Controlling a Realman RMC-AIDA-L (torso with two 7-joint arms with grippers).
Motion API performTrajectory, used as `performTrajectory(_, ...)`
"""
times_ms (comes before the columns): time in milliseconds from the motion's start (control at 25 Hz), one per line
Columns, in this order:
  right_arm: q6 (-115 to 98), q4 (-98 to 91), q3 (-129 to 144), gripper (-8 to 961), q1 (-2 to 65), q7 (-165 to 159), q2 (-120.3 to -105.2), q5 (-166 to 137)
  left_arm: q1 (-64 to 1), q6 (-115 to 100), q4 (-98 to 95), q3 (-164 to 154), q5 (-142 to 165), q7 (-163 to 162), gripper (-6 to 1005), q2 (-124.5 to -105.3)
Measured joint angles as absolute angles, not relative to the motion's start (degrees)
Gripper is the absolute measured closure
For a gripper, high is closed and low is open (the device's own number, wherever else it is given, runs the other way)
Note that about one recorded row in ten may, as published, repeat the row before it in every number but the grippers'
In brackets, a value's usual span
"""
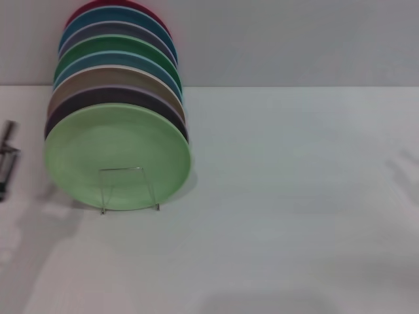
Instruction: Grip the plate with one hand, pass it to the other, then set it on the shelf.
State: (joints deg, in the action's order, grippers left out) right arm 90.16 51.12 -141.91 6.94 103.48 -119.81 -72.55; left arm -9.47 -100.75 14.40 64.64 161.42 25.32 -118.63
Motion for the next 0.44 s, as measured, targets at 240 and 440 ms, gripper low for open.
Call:
performTrajectory(240,94.18,30.3,-135.25,347,6.86,144.83,-119.88,-57.26,-8.34,-101.97,11.59,70.5,157.48,4.04,439,-118.79)
performTrajectory(440,93.35,23.09,-127.69,345,7.53,158.46,-119.88,-45.08,-8.49,-99.62,10.34,71.19,155.04,-1.84,341,-118.88)
